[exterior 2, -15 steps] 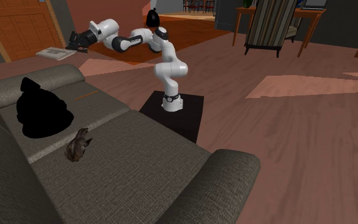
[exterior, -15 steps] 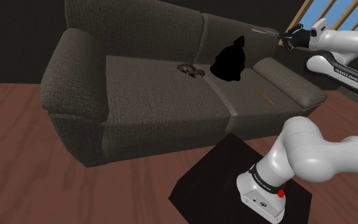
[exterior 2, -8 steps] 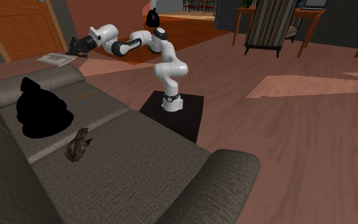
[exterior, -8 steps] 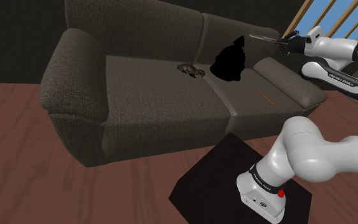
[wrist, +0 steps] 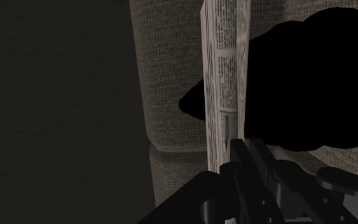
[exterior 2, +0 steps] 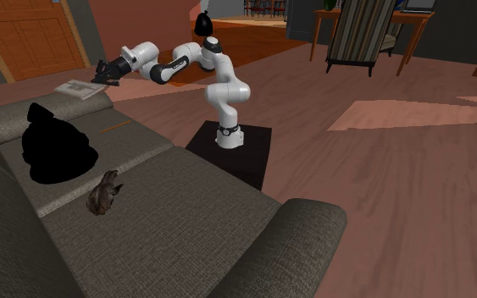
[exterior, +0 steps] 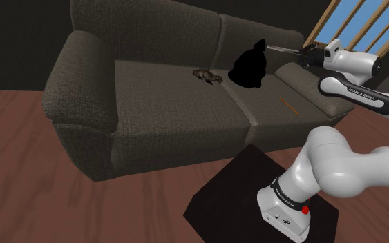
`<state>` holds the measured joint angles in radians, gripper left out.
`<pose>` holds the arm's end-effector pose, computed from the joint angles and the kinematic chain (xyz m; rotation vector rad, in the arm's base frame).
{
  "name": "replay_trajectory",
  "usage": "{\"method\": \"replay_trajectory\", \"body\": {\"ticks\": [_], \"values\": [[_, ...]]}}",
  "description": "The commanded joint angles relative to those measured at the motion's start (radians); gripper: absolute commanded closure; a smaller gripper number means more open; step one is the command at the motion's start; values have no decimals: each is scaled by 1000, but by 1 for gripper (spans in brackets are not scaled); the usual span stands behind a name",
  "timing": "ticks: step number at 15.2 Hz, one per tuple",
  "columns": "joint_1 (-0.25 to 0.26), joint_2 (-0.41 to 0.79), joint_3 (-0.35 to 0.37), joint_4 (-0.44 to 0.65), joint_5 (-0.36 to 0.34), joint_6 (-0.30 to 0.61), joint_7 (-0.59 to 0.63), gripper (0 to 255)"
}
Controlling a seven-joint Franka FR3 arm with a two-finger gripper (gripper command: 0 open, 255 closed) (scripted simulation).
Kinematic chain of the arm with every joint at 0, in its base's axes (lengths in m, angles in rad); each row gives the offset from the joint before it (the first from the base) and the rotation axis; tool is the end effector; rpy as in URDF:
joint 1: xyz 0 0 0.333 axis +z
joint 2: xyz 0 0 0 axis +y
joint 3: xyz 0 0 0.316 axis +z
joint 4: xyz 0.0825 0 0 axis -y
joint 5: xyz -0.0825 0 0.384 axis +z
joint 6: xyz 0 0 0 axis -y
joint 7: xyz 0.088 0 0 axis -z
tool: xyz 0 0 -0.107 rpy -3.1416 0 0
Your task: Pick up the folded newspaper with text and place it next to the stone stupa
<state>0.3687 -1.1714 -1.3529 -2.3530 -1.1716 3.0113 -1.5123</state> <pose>0.2055 -0.4456 0.5127 1.6143 1.0322 0.8194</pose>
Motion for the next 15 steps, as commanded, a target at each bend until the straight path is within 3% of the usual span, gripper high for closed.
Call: {"method": "replay_trajectory", "body": {"ticks": [1, 15], "values": [[-4, 8, -24, -12, -18, 27, 6, 255], [41, 159, -245, -40, -135, 284, 80, 255]]}}
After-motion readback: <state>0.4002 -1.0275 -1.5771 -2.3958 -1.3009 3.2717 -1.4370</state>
